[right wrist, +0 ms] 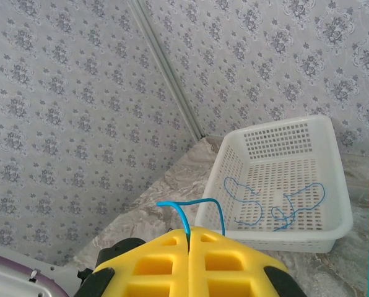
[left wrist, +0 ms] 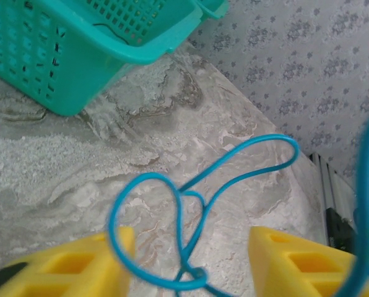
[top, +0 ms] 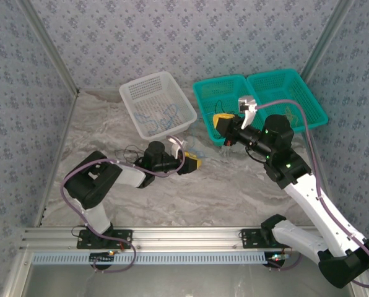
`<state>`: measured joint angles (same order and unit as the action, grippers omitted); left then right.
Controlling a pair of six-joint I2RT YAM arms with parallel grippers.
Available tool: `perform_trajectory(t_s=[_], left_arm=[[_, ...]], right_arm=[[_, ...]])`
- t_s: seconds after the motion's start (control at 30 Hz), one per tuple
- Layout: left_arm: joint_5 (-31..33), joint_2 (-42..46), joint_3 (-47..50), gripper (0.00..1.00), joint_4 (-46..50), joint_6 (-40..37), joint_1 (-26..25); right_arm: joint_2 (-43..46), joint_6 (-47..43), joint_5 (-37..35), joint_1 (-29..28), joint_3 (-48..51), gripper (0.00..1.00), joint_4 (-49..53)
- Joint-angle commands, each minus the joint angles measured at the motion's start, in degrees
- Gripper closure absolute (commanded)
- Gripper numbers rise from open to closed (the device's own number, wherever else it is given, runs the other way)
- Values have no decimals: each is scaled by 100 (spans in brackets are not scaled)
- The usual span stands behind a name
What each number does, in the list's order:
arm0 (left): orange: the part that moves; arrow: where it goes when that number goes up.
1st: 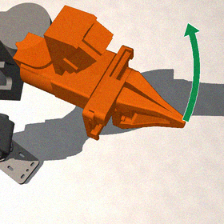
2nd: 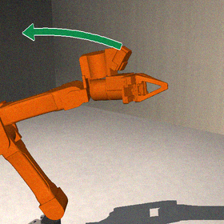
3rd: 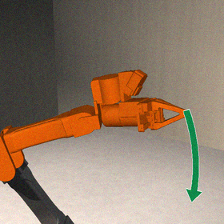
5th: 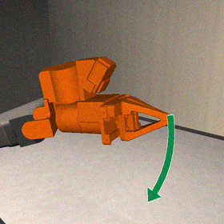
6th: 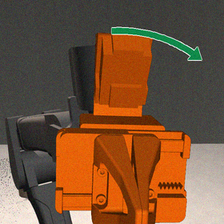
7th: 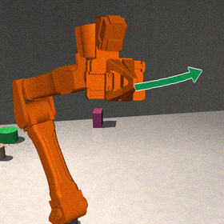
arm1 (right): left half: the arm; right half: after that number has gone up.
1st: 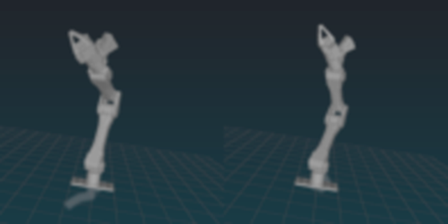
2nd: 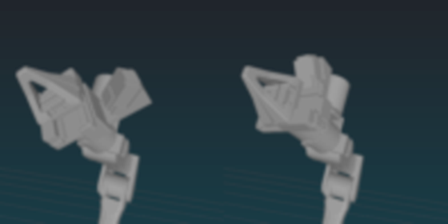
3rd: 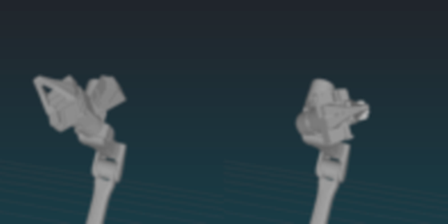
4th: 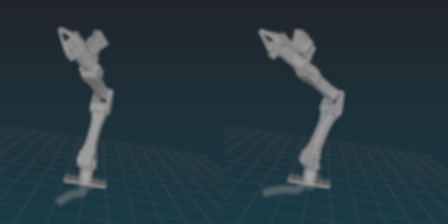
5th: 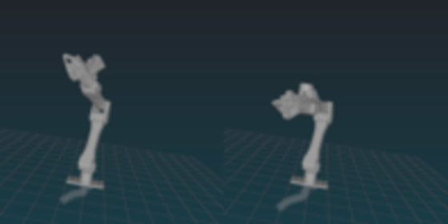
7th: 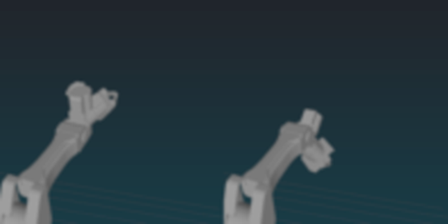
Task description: Untangle the cables
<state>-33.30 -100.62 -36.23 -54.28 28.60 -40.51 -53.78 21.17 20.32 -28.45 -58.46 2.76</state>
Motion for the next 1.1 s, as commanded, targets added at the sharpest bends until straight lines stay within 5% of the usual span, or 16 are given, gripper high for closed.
perform_trajectory(t_s=[0.0,0.23,0.4,0.57,0.7,1.07], left_arm=[[-50,-19,-28,64,-267,-89,-23],[-94,7,73,84,-225,-125,-26],[106,201,361,88,34,-262,-16],[271,474,576,92,412,-332,61],[478,644,657,100,594,-317,202],[2918,2598,1334,100,1784,832,1538]], right_arm=[[82,-12,-71,-45,-232,100,-84],[205,-107,-411,-42,-229,100,3],[590,-413,-1920,41,-327,100,556],[1112,-292,-3256,647,-408,100,1244],[1494,-86,-3525,1376,-364,100,1538],[2122,-361,-4692,2761,-203,100,2089]])
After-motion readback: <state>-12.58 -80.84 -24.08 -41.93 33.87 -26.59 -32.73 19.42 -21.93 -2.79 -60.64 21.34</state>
